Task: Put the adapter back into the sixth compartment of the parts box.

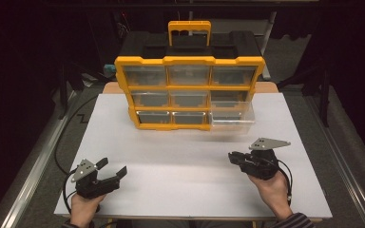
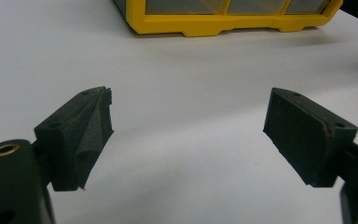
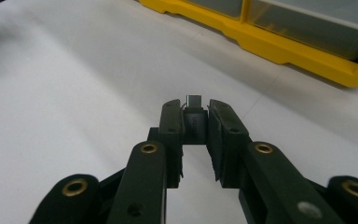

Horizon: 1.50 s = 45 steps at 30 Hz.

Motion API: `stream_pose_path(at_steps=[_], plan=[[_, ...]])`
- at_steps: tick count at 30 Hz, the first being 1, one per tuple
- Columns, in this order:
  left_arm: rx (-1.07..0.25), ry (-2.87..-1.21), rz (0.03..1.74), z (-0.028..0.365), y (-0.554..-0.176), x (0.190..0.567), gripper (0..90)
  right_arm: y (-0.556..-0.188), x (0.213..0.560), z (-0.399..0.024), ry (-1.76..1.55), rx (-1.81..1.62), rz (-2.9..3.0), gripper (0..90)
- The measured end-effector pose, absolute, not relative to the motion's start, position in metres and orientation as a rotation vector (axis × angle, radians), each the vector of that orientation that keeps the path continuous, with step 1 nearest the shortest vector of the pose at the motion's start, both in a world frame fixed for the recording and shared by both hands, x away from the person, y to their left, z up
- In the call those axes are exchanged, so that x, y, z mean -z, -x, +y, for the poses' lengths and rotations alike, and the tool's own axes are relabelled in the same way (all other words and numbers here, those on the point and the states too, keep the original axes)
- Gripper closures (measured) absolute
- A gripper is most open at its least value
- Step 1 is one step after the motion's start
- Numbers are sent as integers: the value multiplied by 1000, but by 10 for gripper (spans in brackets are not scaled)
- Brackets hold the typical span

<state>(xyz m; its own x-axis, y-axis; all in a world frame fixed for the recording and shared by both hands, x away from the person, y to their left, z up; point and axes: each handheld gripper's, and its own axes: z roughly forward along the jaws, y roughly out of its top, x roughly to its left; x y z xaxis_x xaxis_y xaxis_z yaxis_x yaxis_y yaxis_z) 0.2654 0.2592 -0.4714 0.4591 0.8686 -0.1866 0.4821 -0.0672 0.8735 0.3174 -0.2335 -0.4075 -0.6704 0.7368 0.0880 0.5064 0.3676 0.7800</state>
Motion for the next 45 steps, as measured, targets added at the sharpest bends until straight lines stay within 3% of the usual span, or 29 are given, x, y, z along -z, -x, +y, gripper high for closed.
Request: stream_pose_path(at_steps=[45], plan=[[-483, -1712, 1164, 258, -264, 472, 163, -316, 330, -255, -1059, -1313, 2237, 770]])
